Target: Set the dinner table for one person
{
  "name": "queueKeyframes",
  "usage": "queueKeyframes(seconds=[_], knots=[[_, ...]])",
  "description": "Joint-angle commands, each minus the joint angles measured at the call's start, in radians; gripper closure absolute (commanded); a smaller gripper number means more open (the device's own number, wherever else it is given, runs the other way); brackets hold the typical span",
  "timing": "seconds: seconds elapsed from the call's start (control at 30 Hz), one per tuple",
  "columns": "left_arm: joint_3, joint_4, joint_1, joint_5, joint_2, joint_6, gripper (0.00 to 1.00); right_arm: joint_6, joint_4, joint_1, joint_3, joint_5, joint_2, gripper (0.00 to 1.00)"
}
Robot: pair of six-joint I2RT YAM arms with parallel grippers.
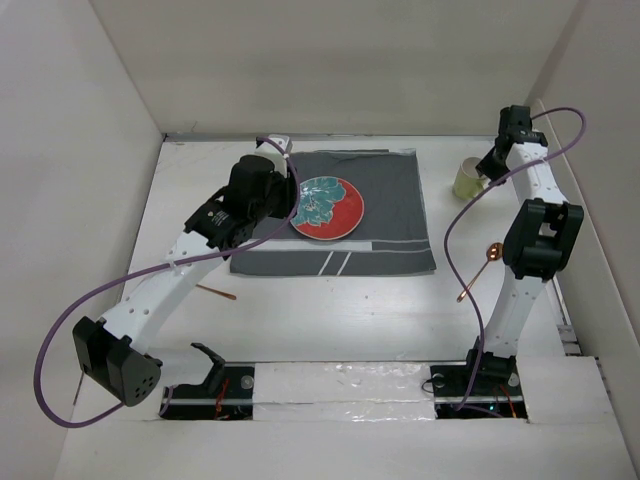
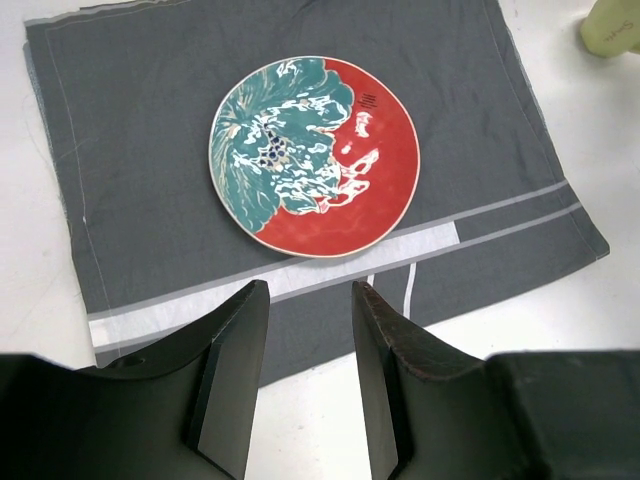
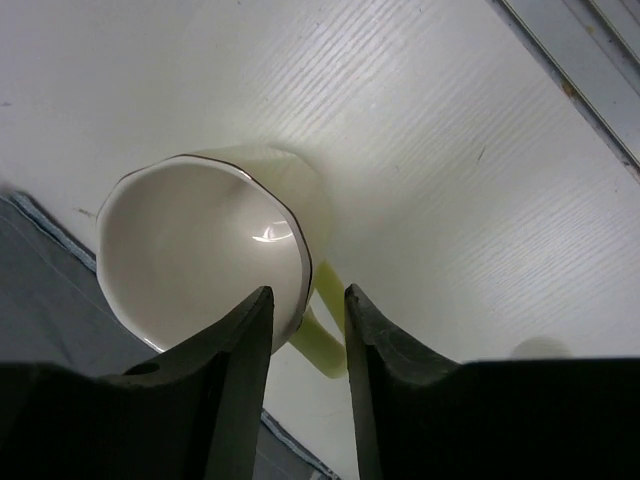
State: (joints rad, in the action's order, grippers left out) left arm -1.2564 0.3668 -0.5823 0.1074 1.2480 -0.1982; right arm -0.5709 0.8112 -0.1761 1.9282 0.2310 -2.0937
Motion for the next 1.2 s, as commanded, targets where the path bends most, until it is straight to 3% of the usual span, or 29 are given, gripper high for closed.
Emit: queueKeyframes(seconds=[0.0, 0.03, 0.1, 0.13, 0.37, 0.67, 0.93, 1.17], knots=[[0.003, -0.008, -0.001, 0.018, -0.013, 0.010, 0.64, -0.013, -0.014, 0.003, 0.003, 0.007, -0.008, 0.65], [0.003, -0.005, -0.001, 0.018, -0.016, 0.009, 0.64, -0.015, -0.011, 0.003, 0.011, 0.007, -0.015, 0.76], [0.003, -0.002, -0.001, 0.020, -0.021, 0.009, 0.64, -0.021, -0.017, 0.003, 0.020, 0.008, -0.023, 0.87], [0.003, -0.002, -0.001, 0.023, -0.022, 0.008, 0.64, -0.023, -0.018, 0.003, 0.022, 0.014, -0.020, 1.00], [0.000, 0.008, -0.001, 0.055, -0.038, 0.008, 0.65, -0.004, -0.093, -0.006, 0.049, 0.031, 0.064, 1.00], [-0.008, 0.000, -0.001, 0.061, -0.030, 0.005, 0.65, 0.040, -0.136, 0.111, 0.101, -0.079, 0.144, 1.00], [-0.015, 0.000, -0.001, 0.055, -0.021, 0.000, 0.65, 0.036, -0.122, 0.242, 0.247, -0.125, 0.029, 1.00], [-0.017, 0.004, -0.001, 0.040, -0.016, -0.007, 0.65, 0.028, -0.037, 0.299, 0.537, -0.104, -0.193, 1.00]])
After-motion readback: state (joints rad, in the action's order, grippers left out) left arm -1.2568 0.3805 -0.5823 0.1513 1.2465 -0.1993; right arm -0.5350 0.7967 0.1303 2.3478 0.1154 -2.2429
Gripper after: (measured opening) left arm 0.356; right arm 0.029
